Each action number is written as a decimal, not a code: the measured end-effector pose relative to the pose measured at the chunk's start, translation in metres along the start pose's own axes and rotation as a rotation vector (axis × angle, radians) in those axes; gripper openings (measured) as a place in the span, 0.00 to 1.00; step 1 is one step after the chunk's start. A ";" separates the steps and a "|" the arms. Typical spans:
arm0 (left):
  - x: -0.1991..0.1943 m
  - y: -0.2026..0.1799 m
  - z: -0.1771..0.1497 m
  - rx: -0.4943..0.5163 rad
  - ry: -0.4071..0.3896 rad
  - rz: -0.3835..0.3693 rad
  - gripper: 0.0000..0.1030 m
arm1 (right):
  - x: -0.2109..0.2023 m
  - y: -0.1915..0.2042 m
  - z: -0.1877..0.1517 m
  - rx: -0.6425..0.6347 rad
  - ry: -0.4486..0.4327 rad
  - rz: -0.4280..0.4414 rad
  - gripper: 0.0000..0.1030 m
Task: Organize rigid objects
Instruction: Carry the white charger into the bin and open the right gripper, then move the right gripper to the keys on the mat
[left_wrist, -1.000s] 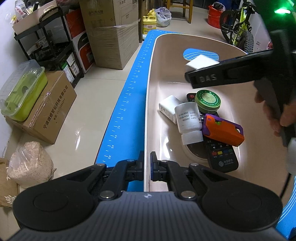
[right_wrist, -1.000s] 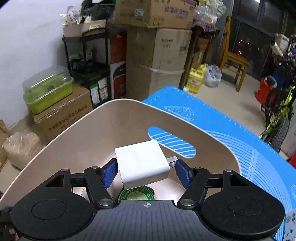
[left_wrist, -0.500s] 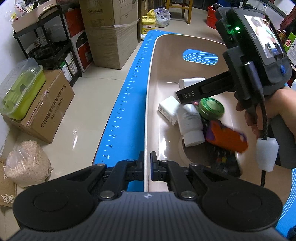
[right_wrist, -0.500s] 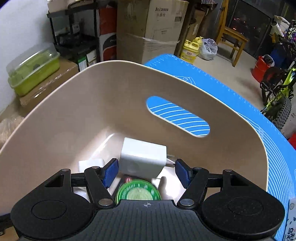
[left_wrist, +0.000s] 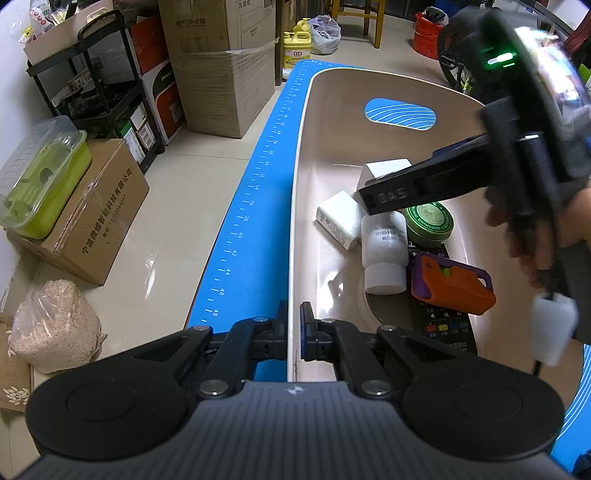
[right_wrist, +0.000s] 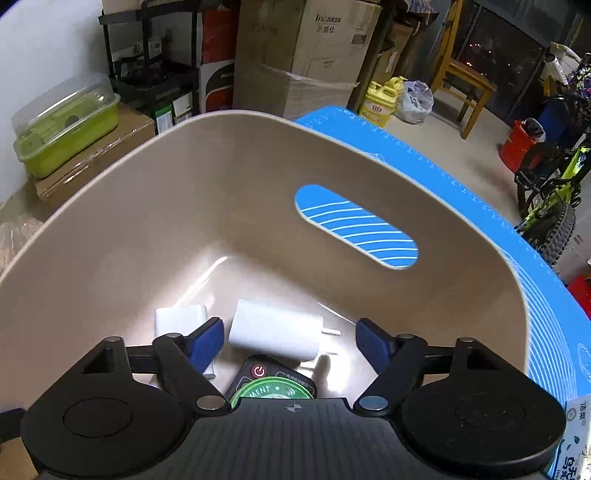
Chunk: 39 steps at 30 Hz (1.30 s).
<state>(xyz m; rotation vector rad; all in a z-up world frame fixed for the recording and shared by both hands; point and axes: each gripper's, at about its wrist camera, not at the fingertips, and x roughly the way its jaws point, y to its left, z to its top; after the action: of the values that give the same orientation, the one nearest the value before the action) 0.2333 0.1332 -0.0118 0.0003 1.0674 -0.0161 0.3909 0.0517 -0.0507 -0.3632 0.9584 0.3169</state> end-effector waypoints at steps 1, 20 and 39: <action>0.000 0.000 0.000 0.000 0.000 0.000 0.06 | -0.007 -0.002 -0.001 0.000 -0.016 0.001 0.80; -0.002 0.002 0.000 0.004 -0.002 0.011 0.06 | -0.146 -0.109 -0.079 0.130 -0.342 -0.030 0.81; -0.001 -0.005 0.000 0.012 -0.002 0.036 0.06 | -0.072 -0.134 -0.179 0.082 -0.288 0.121 0.80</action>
<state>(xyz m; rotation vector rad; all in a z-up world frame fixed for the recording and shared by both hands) 0.2329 0.1284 -0.0108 0.0303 1.0652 0.0104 0.2770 -0.1536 -0.0627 -0.1787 0.7087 0.4268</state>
